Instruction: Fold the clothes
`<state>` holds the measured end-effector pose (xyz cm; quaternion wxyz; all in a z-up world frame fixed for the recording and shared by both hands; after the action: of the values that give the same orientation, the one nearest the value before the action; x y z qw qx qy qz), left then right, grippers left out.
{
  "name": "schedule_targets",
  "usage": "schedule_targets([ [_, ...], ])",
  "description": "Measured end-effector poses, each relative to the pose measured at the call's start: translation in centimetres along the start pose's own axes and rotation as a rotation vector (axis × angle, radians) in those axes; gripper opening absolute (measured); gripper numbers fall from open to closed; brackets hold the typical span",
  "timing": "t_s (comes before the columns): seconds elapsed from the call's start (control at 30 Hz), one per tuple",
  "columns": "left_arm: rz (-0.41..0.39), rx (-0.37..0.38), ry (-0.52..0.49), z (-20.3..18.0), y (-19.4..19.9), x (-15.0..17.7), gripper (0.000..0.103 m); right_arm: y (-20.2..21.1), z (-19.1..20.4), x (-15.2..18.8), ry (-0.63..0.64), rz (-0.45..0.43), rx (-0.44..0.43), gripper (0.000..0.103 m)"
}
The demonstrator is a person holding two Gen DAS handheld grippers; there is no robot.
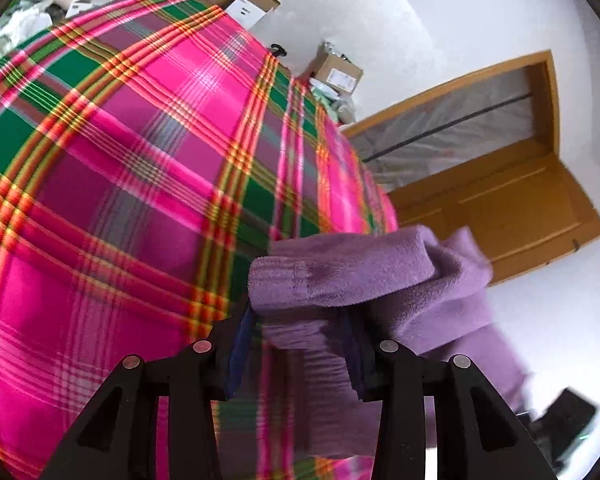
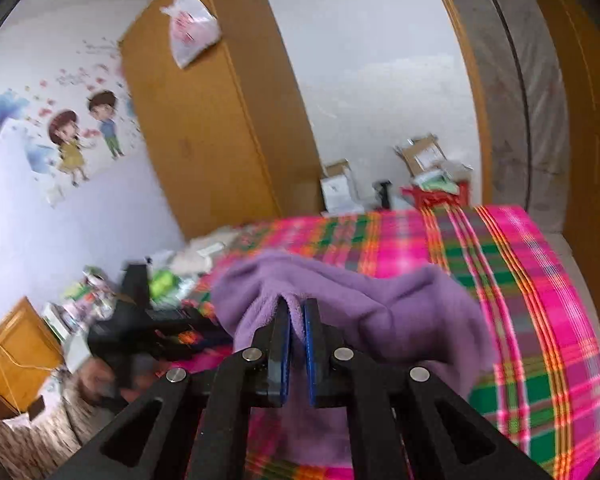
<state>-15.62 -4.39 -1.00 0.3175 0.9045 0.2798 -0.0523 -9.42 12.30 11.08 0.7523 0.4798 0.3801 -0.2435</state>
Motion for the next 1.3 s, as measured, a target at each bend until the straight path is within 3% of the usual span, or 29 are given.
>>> schedule_targets([
  [0.13,0.009,-0.021,-0.045,-0.7,-0.9,-0.3,0.042,-1.3,-2.6,2.1,0.047,0.057,0.216,0.008],
  [0.27,0.049,-0.031,-0.082,-1.8,-2.4,-0.2,0.042,-1.3,-4.0,3.3,0.024,0.099,0.274,0.010],
  [0.3,0.053,-0.028,-0.082,-2.0,-2.6,-0.2,0.042,-0.7,-4.4,3.5,0.010,0.093,0.278,0.011],
  [0.37,0.056,-0.021,-0.095,-2.5,-3.1,-0.6,0.042,0.6,-4.5,3.9,0.008,0.072,0.308,0.023],
  [0.47,0.041,-0.003,-0.082,-2.4,-3.1,-1.0,0.042,3.4,-3.7,4.5,0.019,0.010,0.331,0.025],
  [0.67,0.016,0.003,-0.080,-2.6,-2.9,-1.5,0.042,0.7,3.5,7.9,0.025,0.144,-0.084,0.026],
  [0.77,0.013,0.002,-0.076,-2.4,-2.6,-1.8,0.042,-3.7,4.6,9.7,0.055,0.229,-0.019,0.033],
  [0.9,0.009,0.000,-0.078,-2.1,-2.4,-2.2,0.042,-7.7,2.6,10.8,-0.099,0.296,0.041,0.041],
  [1.1,0.014,-0.009,-0.067,-1.5,-2.7,-2.5,0.042,-10.4,1.3,10.1,-0.151,0.271,0.106,0.045],
  [1.2,0.014,-0.010,-0.078,-1.4,-2.7,-2.5,0.042,-10.3,1.8,10.4,-0.215,0.250,0.064,0.038],
  [1.23,0.012,-0.011,-0.074,-1.2,-2.5,-2.6,0.042,-10.3,1.8,10.4,-0.223,0.250,0.057,0.016],
  [1.27,0.009,-0.012,-0.071,-1.1,-2.4,-2.7,0.042,-10.2,1.9,10.5,-0.223,0.253,0.049,0.003],
  [1.3,0.006,-0.012,-0.067,-1.0,-2.2,-2.7,0.042,-10.1,2.0,10.6,-0.223,0.256,0.040,0.003],
])
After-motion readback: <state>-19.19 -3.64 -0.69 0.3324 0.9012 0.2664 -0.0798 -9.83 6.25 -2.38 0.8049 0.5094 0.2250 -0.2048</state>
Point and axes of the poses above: each gripper's, at about its wrist camera, not at the fingertips, and y roughly against the way its jaws point, z to its left, x to its underside, the point moved 7 cm from there along -y, roughly the way its jaws point, and after that the axes turned 3 degrees about z, right-handed, at the moved point
